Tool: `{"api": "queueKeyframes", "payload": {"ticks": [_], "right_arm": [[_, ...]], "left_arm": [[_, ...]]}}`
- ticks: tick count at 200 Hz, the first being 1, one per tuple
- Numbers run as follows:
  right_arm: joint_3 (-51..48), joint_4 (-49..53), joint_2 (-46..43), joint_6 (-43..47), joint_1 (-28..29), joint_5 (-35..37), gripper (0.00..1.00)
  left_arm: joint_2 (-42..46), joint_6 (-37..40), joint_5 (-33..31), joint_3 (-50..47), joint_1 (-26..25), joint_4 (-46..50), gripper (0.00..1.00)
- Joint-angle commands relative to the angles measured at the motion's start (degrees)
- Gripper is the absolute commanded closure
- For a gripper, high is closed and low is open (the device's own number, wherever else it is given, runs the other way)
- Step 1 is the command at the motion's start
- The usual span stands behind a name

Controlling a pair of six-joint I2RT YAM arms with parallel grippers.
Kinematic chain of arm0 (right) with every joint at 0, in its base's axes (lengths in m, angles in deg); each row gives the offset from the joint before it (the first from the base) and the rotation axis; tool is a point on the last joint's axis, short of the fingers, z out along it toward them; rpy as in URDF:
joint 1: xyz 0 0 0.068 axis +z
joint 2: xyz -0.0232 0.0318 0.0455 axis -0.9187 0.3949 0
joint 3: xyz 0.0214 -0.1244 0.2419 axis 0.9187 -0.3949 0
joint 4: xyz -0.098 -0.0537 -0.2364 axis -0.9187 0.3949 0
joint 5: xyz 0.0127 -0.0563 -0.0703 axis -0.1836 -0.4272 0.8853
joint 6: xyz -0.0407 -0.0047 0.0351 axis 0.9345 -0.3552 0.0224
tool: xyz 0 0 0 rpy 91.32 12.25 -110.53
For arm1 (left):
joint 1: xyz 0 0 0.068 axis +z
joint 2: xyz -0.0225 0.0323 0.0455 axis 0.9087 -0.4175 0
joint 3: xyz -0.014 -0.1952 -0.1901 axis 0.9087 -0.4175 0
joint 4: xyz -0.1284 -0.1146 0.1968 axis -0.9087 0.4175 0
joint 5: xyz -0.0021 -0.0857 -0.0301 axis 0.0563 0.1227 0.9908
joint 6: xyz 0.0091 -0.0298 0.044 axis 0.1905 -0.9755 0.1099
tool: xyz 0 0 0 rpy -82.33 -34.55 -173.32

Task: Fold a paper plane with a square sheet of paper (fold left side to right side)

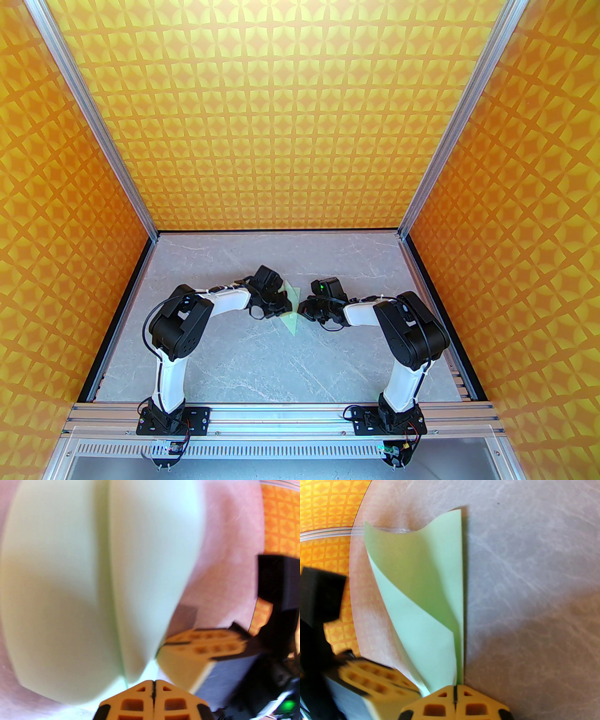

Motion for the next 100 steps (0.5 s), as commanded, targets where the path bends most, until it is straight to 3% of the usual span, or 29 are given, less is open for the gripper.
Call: {"api": "queueKeyframes", "payload": {"ticks": [1, 100], "right_arm": [[-1.7, 2.5, 0.7, 0.6, -0.2, 2.1, 1.00], [-1.2, 2.7, 1.0, 0.5, -0.1, 2.0, 1.00]], "left_arm": [[-1.0, 2.4, 0.1, 2.3, 0.4, 2.2, 0.94], [-3.8, 3.7, -1.5, 1.0, 0.4, 3.5, 0.95]]}}
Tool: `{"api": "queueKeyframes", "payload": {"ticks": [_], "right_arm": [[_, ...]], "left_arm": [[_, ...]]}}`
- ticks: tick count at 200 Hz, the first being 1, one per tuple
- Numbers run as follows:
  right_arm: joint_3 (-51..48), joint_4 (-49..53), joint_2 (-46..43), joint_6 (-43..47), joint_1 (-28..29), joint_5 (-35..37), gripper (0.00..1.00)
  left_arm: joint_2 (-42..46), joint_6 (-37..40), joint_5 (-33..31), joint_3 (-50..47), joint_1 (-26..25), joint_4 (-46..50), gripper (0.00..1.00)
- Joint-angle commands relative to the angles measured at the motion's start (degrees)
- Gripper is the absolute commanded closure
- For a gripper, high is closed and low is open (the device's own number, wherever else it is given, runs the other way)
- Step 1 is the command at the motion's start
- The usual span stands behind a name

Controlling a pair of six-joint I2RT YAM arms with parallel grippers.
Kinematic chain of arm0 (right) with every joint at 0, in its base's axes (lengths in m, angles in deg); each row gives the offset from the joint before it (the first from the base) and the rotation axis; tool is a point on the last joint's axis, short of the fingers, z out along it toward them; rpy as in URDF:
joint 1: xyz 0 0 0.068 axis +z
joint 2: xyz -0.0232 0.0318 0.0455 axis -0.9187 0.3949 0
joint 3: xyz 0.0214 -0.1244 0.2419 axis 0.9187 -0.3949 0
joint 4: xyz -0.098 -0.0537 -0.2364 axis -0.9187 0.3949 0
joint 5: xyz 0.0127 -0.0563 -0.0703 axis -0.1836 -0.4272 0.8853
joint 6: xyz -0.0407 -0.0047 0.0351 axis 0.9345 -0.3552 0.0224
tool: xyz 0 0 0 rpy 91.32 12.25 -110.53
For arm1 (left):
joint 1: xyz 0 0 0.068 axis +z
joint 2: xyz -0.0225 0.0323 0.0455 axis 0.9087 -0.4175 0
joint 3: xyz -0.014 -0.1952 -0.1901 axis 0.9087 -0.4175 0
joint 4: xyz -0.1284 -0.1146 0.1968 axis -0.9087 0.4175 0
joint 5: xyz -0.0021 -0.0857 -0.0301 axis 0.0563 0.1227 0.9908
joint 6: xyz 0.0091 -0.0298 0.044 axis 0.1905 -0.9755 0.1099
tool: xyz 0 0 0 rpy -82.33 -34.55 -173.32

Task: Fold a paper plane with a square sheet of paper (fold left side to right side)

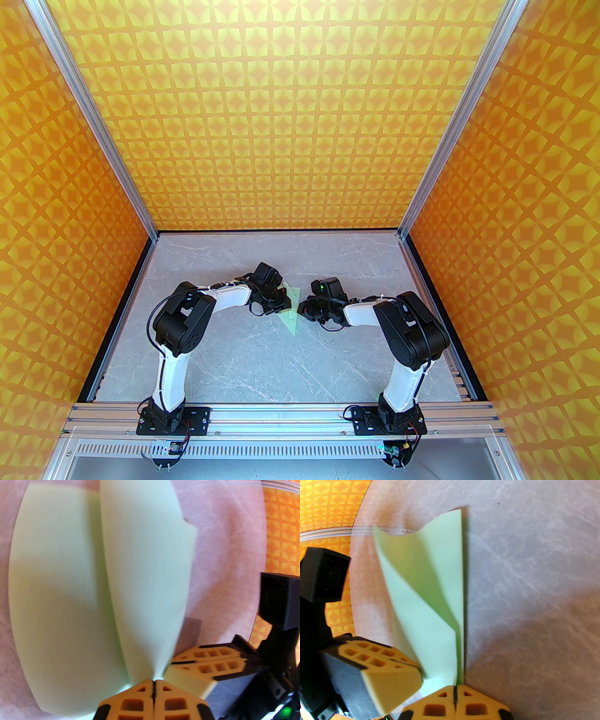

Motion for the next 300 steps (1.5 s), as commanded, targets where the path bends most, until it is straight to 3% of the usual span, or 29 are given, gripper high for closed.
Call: {"api": "queueKeyframes", "payload": {"ticks": [1, 116, 127, 182, 201, 229, 300], "right_arm": [[-1.1, 2.9, 1.0, 0.5, -0.2, 2.0, 1.00], [-0.9, 3.6, 0.4, 0.7, -0.2, 2.3, 1.00], [-0.7, 4.1, -0.1, 0.9, -0.2, 2.6, 0.93], [-0.5, 7.6, -4.8, 1.7, -0.1, 4.1, 0.83], [-1.2, 8.3, -7.2, 1.8, 0.0, 4.3, 0.85], [-2.5, 7.4, -9.6, 1.0, 1.8, 3.3, 0.97], [-2.0, 2.6, -4.7, -2.0, 6.5, 1.0, 1.00]], "left_arm": [[-0.7, 2.1, -1.3, -0.1, 0.0, 2.4, 0.95], [-1.4, 4.1, -1.2, 2.1, -0.1, 3.6, 0.92], [-1.5, 3.9, -1.1, 1.5, -0.1, 3.1, 0.92], [-1.3, 3.0, -1.1, -0.1, -0.1, 2.1, 0.92], [-1.5, 2.9, -1.2, -0.2, -0.1, 1.9, 0.92], [-1.4, 2.8, -1.2, -0.2, -0.2, 1.7, 0.92], [-1.3, 2.8, -1.1, 0.0, -0.2, 1.8, 0.92]]}}
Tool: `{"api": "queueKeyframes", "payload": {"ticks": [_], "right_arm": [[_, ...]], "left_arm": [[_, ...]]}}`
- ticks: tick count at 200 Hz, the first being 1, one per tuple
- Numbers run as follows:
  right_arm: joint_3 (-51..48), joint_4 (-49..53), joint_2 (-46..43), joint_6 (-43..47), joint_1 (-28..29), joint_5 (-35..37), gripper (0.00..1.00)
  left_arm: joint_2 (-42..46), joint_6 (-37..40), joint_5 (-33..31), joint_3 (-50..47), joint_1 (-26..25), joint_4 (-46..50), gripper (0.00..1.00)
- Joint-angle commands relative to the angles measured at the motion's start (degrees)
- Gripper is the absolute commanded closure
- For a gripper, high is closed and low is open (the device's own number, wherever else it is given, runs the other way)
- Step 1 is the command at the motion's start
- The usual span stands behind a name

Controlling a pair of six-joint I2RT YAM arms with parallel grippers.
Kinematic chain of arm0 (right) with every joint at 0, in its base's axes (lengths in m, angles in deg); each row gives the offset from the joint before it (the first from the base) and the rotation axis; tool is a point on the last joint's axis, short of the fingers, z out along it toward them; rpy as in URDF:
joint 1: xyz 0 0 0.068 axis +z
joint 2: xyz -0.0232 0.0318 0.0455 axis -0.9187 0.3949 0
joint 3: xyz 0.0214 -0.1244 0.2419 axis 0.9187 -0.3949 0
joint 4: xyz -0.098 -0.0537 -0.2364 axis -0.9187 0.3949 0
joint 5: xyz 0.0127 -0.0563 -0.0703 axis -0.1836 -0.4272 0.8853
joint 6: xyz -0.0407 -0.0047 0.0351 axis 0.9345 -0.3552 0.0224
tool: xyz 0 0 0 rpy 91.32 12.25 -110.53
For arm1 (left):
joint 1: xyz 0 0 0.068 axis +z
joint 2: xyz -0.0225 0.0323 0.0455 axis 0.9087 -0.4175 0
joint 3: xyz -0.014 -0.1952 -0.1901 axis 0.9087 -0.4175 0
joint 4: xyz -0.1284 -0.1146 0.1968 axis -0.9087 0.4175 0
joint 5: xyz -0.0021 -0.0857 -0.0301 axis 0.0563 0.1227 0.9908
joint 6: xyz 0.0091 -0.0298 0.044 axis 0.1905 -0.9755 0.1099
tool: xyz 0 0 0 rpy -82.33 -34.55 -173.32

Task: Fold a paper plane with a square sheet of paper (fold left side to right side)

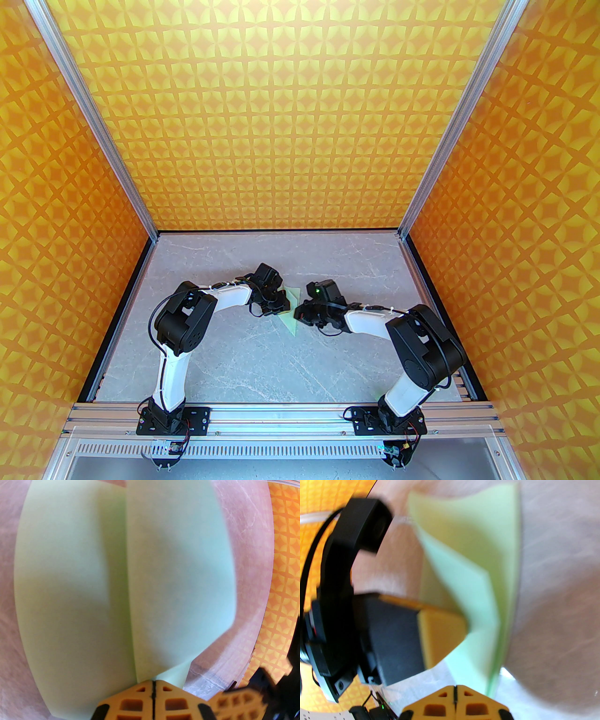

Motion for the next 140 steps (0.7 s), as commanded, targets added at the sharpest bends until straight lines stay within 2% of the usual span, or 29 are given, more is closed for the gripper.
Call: {"api": "queueKeyframes", "payload": {"ticks": [1, 75, 112, 140], "right_arm": [[-0.2, -2.9, 3.2, -1.9, 0.3, -1.0, 1.00], [-3.6, -1.8, 6.5, -1.8, 0.3, 1.9, 1.00], [-2.6, 1.0, 6.3, -0.9, 0.2, 2.0, 1.00], [-1.8, 2.0, 6.9, -0.6, 0.2, 1.9, 1.00]], "left_arm": [[-0.9, -0.2, -0.5, -0.7, -0.2, -0.4, 0.92], [1.4, -0.3, -0.2, -0.1, -0.3, -0.5, 0.90], [3.5, -2.0, 2.3, -2.8, -0.7, -5.3, 0.88], [1.9, -2.4, 2.4, -3.6, -1.2, -6.4, 0.90]]}}
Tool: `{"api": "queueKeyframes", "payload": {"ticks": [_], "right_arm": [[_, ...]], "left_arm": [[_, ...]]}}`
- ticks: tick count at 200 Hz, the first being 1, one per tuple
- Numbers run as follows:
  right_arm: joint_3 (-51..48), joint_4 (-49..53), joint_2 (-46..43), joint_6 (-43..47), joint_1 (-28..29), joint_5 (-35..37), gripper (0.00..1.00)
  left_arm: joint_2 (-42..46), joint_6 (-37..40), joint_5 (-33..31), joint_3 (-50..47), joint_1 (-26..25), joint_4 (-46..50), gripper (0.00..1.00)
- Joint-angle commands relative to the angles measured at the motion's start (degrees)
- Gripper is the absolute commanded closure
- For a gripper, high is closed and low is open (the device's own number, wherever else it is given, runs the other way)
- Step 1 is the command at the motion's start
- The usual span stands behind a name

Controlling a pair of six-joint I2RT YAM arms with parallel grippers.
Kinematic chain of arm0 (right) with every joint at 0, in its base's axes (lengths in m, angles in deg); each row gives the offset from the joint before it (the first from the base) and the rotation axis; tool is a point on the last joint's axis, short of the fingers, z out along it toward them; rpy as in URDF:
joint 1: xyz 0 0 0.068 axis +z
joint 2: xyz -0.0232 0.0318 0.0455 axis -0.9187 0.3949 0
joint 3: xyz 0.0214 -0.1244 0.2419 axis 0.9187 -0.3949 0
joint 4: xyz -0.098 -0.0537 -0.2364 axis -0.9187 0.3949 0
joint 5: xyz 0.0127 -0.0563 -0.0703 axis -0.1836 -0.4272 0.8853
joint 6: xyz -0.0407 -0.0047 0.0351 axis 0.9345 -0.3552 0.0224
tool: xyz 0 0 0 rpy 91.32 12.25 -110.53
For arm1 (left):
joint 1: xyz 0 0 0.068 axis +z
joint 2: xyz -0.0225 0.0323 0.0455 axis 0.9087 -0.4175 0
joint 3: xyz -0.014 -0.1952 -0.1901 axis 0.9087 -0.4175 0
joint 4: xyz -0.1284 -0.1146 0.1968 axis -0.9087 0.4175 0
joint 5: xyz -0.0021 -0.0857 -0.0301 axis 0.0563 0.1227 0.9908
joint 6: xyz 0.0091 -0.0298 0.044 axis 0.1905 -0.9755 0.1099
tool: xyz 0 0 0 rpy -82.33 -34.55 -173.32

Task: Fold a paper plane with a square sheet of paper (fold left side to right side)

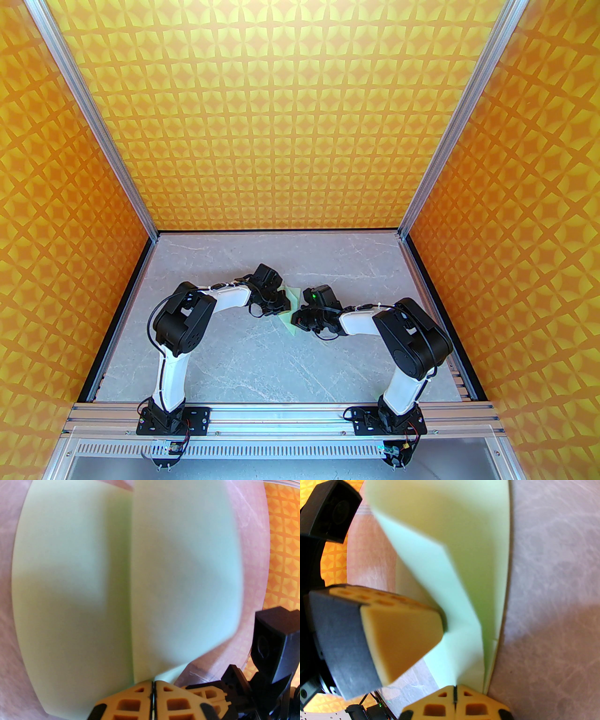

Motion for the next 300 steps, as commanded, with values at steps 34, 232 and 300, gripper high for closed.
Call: {"api": "queueKeyframes", "payload": {"ticks": [34, 232, 300], "right_arm": [[-0.1, 8.0, 2.8, 1.4, 0.1, 2.2, 1.00], [-6.2, 6.9, 6.8, 1.1, 1.3, 0.7, 1.00], [-7.3, 6.4, 6.9, 0.7, 1.6, 1.1, 1.00]], "left_arm": [[-1.7, -1.0, 0.9, -1.8, -0.7, -2.5, 0.91], [-11.7, 5.3, -1.6, 12.9, 5.9, 7.1, 0.91], [-14.9, 6.7, -2.1, 20.5, 7.9, 10.1, 0.91]]}}
